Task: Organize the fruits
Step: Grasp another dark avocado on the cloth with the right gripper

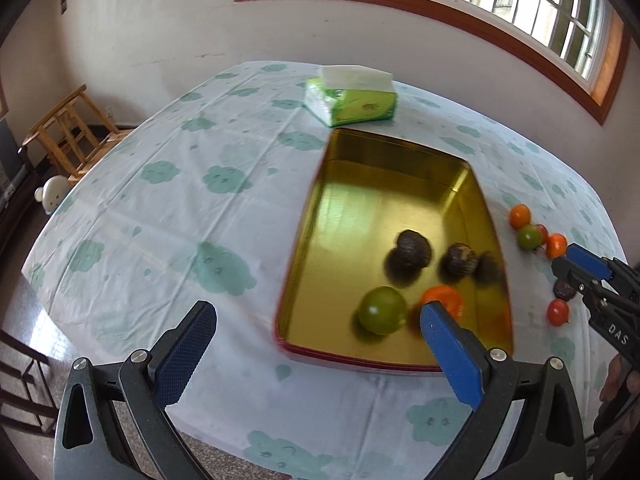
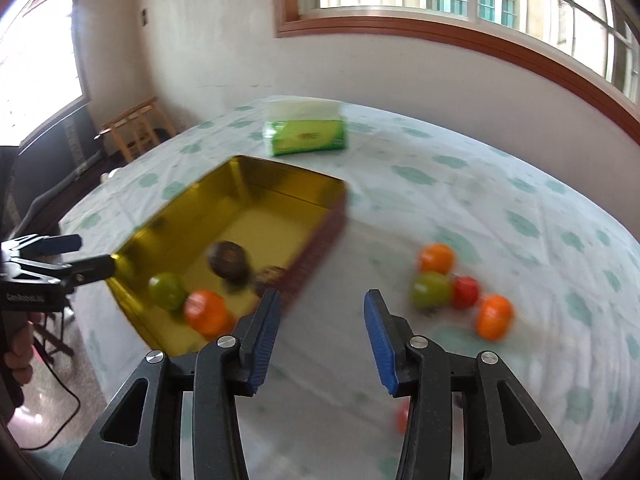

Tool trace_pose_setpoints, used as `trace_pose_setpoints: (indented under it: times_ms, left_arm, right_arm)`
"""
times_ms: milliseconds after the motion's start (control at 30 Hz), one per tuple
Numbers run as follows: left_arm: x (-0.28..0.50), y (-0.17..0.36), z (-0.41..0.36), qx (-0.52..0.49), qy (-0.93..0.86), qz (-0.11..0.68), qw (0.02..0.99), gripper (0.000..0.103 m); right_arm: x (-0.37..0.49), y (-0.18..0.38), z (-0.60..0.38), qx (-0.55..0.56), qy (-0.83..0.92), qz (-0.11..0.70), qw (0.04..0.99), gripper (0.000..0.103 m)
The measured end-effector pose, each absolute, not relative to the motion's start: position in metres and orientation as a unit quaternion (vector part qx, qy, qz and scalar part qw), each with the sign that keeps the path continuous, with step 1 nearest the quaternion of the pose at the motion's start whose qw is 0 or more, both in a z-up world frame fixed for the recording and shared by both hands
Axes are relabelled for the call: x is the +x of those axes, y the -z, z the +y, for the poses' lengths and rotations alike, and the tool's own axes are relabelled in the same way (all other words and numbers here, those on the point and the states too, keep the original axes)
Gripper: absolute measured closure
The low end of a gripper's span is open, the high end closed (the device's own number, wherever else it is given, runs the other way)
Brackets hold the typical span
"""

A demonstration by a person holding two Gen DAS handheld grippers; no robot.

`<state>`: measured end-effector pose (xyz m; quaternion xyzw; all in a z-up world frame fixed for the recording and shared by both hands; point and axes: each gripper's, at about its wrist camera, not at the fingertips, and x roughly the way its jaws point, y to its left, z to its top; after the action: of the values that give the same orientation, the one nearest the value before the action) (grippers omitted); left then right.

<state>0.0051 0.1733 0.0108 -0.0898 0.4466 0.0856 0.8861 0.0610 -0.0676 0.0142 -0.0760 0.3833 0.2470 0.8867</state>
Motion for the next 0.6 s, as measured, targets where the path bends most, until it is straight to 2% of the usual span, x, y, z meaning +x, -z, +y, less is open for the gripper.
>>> trace_pose_setpoints:
  times_ms: [233,600]
  left_arm:
    - [0.014,-0.012,0.129,-0.063,-0.037,0.45,0.89,0.002]
    - [0.02,-0.01,0.079,-0.026,0.02,0.458,0.889,0.002]
  right_arm:
    - [0.072,0.009,-0.142,-0.057,-0.17,0.418,0.89,0.058]
    - [0.083,0.042,-0.157,-0.053,-0.171,0.444,0.878,0.058]
